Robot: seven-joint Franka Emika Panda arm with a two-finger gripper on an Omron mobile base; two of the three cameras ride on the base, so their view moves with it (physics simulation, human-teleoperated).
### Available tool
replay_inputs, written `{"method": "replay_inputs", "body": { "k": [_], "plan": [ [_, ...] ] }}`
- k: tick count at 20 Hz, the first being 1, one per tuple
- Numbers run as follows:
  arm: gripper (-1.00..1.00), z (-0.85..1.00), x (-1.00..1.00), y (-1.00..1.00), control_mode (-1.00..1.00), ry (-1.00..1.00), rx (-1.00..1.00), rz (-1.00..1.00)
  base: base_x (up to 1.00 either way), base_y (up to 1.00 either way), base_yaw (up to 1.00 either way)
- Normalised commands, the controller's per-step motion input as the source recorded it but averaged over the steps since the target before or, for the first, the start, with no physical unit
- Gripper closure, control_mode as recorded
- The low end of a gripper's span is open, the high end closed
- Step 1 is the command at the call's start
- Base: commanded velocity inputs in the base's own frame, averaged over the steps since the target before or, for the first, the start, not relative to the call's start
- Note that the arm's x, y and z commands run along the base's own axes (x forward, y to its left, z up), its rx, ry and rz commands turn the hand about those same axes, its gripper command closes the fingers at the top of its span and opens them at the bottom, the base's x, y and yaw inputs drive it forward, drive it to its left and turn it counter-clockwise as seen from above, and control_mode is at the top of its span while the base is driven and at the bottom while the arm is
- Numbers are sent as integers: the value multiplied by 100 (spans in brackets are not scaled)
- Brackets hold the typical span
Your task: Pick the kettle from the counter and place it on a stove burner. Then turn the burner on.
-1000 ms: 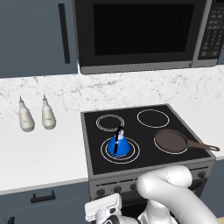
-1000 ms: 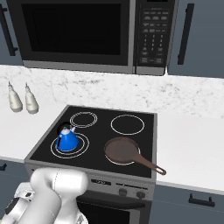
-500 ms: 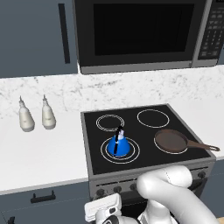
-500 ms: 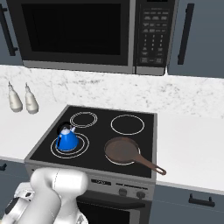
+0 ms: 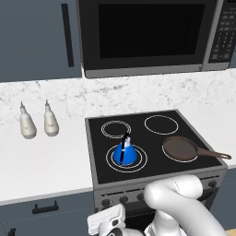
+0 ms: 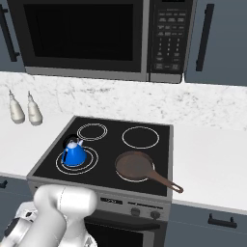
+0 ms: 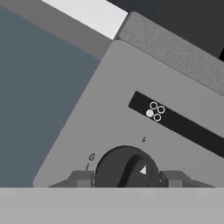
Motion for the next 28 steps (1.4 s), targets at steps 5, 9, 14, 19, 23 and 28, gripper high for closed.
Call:
{"method": "replay_inputs", "body": {
  "k": [5, 9, 14, 19, 23, 28],
  "plan": [
    [100, 0, 0, 43, -100, 0, -24, 6, 0, 0, 0],
    [100, 0, 6, 41, -100, 2, -25, 7, 0, 0, 0],
    [100, 0, 10, 41, -100, 4, -26, 6, 0, 0, 0],
    [100, 0, 19, 48, -100, 9, -28, 7, 0, 0, 0],
    [100, 0, 17, 47, -100, 9, -25, 8, 0, 0, 0],
    [100, 0, 1, 17, -100, 0, -11, 7, 0, 0, 0]
  ]
}}
